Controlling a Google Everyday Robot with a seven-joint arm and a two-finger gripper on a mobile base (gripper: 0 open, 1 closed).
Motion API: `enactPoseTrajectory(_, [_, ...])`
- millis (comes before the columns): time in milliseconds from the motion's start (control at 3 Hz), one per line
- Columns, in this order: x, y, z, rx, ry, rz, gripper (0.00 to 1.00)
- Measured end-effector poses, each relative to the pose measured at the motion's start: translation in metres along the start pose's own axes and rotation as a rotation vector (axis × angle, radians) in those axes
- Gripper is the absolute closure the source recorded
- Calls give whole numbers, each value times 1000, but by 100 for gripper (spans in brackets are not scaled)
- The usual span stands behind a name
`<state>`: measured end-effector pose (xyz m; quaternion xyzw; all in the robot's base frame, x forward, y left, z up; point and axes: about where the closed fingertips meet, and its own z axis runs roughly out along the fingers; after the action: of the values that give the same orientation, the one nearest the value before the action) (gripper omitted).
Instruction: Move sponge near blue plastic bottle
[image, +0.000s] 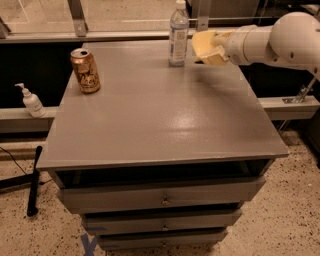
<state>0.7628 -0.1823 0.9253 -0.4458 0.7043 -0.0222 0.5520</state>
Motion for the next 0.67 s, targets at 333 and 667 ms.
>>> enactPoseTrajectory(333, [14,-13,10,27,0,35,100])
enactPoseTrajectory(667, [19,-11,30,4,-7,70,82])
